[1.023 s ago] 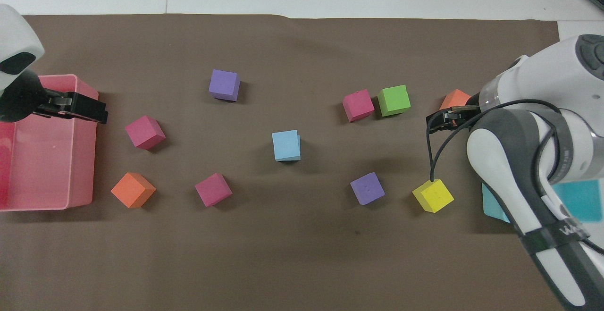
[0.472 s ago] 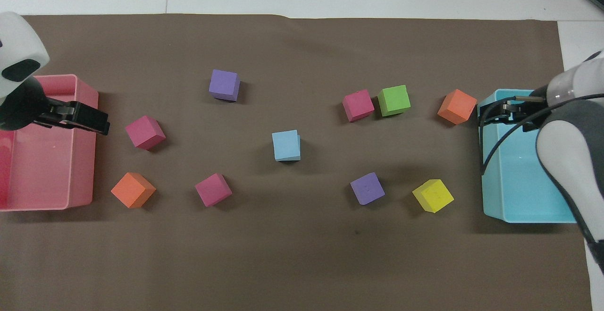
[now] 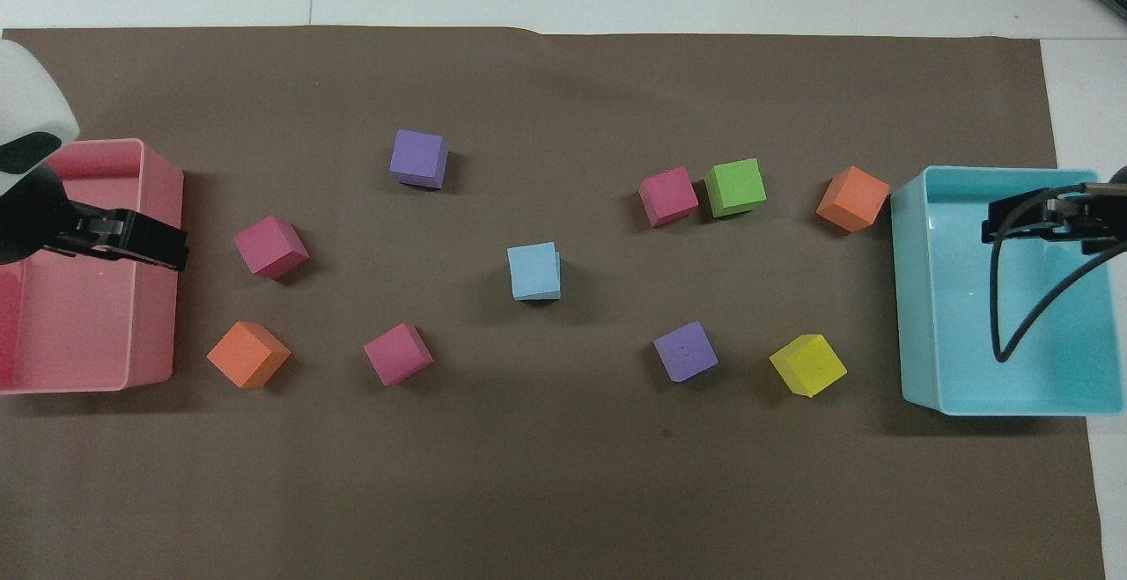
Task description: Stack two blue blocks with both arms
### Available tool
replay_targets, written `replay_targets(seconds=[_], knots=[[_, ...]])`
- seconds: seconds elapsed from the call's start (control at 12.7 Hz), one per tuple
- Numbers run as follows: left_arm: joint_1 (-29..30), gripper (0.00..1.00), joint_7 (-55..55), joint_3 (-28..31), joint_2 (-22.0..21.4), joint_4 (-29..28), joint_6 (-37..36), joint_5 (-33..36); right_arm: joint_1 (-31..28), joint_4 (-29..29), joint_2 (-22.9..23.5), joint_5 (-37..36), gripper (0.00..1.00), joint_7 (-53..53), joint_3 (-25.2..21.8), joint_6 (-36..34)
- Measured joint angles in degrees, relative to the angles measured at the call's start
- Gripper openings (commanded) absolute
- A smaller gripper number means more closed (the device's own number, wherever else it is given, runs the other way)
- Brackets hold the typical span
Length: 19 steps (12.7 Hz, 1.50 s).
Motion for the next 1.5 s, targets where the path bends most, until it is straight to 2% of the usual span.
replay_targets(seconds=[0.39, 0.87, 1.26, 1.5], knots=[[0.0, 1.00, 0.0, 0.2, -0.1, -0.1, 0.0, 0.0, 0.6, 3.2, -1.9, -0.1, 1.00, -0.9, -0.6, -4.8], [0.0, 1.00, 0.0, 0.5, -0.3, -1.1, 1.1, -0.2, 0.7, 3.4, -3.2, -0.8, 1.00, -3.4, -0.2, -10.9], [0.0, 1.00, 0.0, 0.7, -0.8, -1.8, 1.7, -0.3, 0.7, 3.3, -3.3, -0.8, 1.00, -3.7, -0.1, -10.7], [0.0, 1.00, 0.0, 0.7, -0.8, -1.9, 1.8, -0.3, 0.7, 1.7, -3.7, -0.8, 1.00, -3.7, 0.0, -6.2]])
